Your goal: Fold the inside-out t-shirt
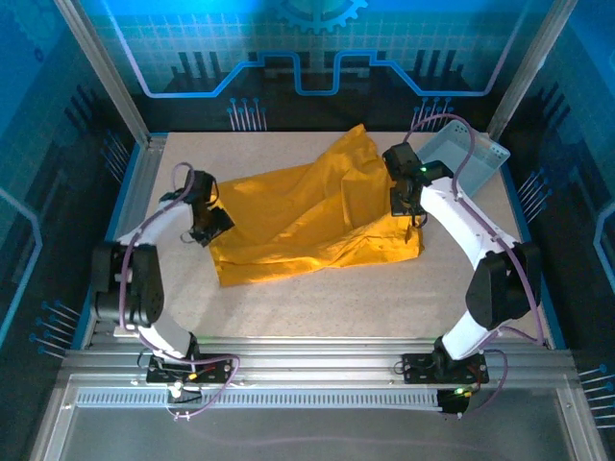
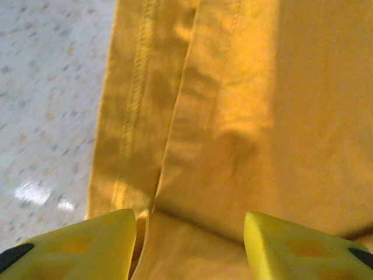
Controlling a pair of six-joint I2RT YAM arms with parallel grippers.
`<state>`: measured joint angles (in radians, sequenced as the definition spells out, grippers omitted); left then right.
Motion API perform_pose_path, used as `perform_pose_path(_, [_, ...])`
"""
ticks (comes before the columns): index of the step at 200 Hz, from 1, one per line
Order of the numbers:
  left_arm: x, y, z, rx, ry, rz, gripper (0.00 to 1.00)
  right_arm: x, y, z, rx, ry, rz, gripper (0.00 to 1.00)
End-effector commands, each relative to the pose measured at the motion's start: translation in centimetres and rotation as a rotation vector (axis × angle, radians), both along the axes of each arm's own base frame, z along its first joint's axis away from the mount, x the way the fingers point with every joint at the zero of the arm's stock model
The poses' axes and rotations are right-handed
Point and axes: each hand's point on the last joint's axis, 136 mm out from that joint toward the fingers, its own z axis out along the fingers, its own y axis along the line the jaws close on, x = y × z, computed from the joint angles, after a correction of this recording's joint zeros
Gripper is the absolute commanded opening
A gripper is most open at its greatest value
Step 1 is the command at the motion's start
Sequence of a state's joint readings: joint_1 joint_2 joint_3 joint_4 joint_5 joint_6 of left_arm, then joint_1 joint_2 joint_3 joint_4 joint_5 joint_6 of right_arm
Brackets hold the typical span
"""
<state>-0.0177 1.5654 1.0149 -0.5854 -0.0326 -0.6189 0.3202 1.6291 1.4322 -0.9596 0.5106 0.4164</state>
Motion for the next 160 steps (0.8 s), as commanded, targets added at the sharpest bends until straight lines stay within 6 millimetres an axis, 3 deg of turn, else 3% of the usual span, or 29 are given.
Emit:
perform_pose_path(1, [-3.5,-0.5,-0.2,-0.015,0.004,-0.035,0.53,0.1,-0.5,0.2,0.021,-0.013,-0.006,0.0])
perform_pose_path(23, [-5.0,-1.3,-1.7,-0.05,0.019,-0.065,0.54,-0.3,-0.8,0.0,0.023,-0.009,-0.01,0.0])
perform_pose_path(46, [-4.6,-1.8,-3.1,-0.072,0.031,-0.094,0.51,-0.7,-0.7,-0.1,0.033,-0.009,-0.009,0.0])
perform_pose_path(73, [-2.7,-2.9,-2.6,-0.097,-0.012,-0.135,0.37,-1.1,-0.8,-0.1,0.034,-0.01,-0.013,0.0])
perform_pose_path(107, [-0.5,-2.9,-2.0,-0.073,-0.022,-0.15,0.2,-1.4,-1.0,-0.3,0.034,-0.008,-0.02,0.0])
perform_pose_path(160, [2.2,-2.5,-1.3,-0.041,-0.029,-0.153,0.12,-1.4,-1.1,-0.3,0.024,-0.007,-0.017,0.0])
